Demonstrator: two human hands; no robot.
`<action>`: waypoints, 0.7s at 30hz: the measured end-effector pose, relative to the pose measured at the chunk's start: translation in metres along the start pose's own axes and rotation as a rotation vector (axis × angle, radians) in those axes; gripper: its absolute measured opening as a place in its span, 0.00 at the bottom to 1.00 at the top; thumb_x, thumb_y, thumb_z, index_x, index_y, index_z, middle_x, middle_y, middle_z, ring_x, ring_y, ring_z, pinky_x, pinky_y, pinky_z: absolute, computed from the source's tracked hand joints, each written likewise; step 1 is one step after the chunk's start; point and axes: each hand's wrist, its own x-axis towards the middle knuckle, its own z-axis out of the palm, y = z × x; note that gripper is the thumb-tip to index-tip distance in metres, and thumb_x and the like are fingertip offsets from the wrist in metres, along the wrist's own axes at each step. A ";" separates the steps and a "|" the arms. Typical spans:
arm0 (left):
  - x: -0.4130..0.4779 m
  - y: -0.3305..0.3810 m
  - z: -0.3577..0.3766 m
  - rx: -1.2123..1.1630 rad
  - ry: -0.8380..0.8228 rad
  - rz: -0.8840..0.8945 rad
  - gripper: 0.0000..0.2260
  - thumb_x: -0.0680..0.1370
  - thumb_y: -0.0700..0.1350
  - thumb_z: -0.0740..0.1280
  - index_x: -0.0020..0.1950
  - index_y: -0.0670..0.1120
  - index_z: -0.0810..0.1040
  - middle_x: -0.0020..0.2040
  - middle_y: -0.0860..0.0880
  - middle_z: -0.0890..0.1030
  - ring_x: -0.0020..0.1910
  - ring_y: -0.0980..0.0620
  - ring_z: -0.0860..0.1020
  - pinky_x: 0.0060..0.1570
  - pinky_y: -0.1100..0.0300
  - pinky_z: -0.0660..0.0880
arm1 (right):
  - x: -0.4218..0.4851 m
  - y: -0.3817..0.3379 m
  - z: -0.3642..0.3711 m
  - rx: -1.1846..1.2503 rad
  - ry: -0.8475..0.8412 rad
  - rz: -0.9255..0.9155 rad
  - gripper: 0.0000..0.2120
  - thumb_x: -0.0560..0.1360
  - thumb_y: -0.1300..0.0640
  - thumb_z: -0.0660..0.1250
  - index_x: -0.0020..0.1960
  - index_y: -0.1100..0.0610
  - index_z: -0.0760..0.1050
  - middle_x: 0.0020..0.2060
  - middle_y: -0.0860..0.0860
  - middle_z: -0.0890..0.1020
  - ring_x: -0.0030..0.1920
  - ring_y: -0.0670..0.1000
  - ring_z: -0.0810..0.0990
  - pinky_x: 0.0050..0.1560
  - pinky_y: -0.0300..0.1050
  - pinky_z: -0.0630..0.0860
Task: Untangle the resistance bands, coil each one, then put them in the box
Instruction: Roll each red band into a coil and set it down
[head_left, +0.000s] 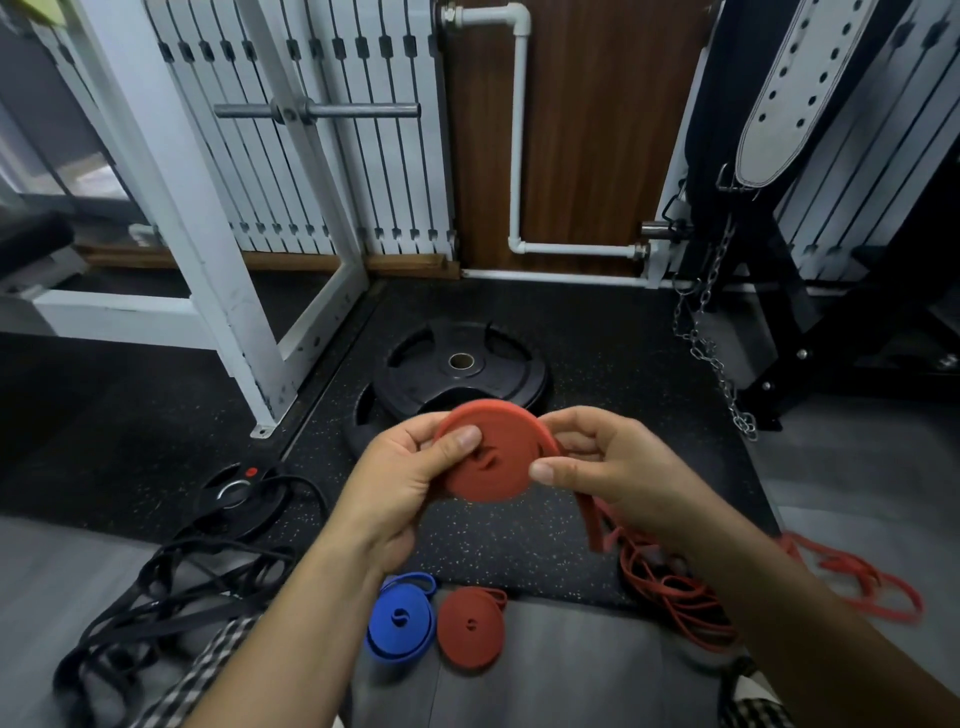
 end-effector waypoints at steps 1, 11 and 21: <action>0.001 0.001 -0.001 -0.028 0.029 -0.001 0.12 0.64 0.43 0.69 0.47 0.43 0.80 0.38 0.47 0.84 0.36 0.53 0.81 0.37 0.63 0.79 | 0.000 0.001 0.001 -0.056 0.029 -0.011 0.12 0.67 0.57 0.73 0.50 0.49 0.77 0.44 0.48 0.84 0.47 0.45 0.83 0.52 0.40 0.77; -0.002 0.015 -0.003 -0.330 0.112 0.105 0.12 0.64 0.44 0.68 0.46 0.44 0.78 0.36 0.50 0.84 0.35 0.57 0.82 0.31 0.66 0.76 | 0.000 -0.019 0.019 0.056 0.098 -0.228 0.10 0.77 0.64 0.61 0.49 0.52 0.78 0.33 0.49 0.82 0.36 0.43 0.80 0.40 0.32 0.75; -0.002 0.006 0.007 -0.508 0.125 0.049 0.06 0.72 0.41 0.64 0.47 0.42 0.79 0.38 0.47 0.84 0.36 0.54 0.83 0.33 0.65 0.79 | 0.003 -0.007 0.036 0.068 0.145 -0.178 0.07 0.75 0.57 0.64 0.47 0.47 0.78 0.35 0.42 0.83 0.38 0.40 0.80 0.42 0.33 0.77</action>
